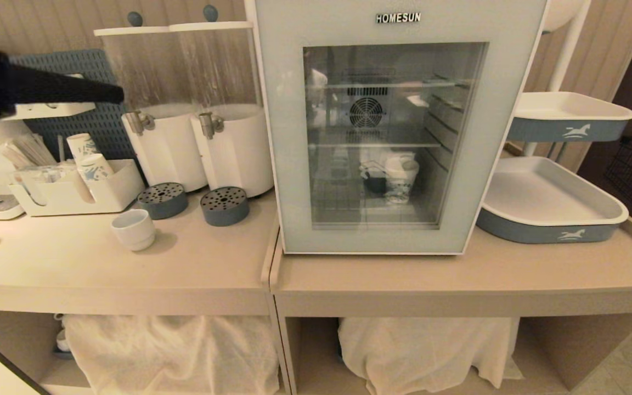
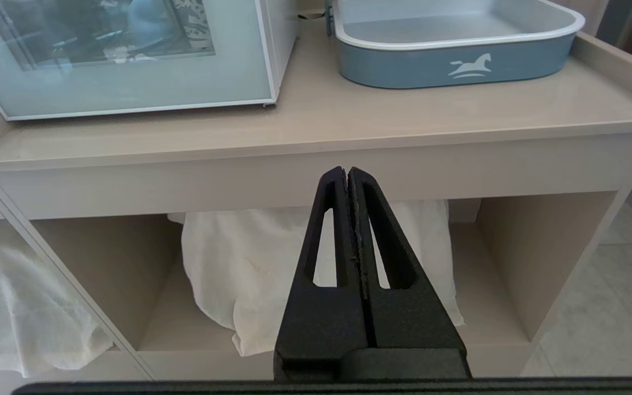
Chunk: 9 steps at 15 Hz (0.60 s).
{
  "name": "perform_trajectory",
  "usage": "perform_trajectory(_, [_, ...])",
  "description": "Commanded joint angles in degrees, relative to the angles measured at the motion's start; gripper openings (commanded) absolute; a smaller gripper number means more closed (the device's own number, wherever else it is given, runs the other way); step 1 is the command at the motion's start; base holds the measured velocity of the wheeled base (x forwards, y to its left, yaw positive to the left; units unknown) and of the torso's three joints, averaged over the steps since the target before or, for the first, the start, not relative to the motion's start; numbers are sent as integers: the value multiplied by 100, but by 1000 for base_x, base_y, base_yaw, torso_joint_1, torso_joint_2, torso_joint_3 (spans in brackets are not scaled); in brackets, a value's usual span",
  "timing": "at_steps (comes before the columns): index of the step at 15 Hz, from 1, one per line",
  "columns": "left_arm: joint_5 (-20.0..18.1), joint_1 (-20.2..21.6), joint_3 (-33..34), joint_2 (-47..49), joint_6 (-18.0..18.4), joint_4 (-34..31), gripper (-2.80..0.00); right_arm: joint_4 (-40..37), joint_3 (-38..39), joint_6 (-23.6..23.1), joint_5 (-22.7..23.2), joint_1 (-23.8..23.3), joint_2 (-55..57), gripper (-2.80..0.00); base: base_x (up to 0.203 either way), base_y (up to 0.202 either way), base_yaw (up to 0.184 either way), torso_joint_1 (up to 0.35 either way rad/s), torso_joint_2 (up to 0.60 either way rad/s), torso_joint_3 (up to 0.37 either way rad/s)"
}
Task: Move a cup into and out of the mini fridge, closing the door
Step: Open the freezer door
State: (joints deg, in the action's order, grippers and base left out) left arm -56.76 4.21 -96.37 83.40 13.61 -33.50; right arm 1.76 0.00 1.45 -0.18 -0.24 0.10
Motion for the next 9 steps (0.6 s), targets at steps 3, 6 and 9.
perform_trajectory(3, [-2142,691,366,1320,1259,675,-280,9,88,4,1,-2,-1,-280,0,0,0,0,0,0])
perform_trajectory(6, [-2751,581,179,1898,1613,731,0,9,92,-4,1,-2,-1,-280,0,0,0,0,0,0])
perform_trajectory(9, [-3008,241,182,2265,1652,1204,0,9,88,4,1,-2,-1,-280,0,0,0,0,0,0])
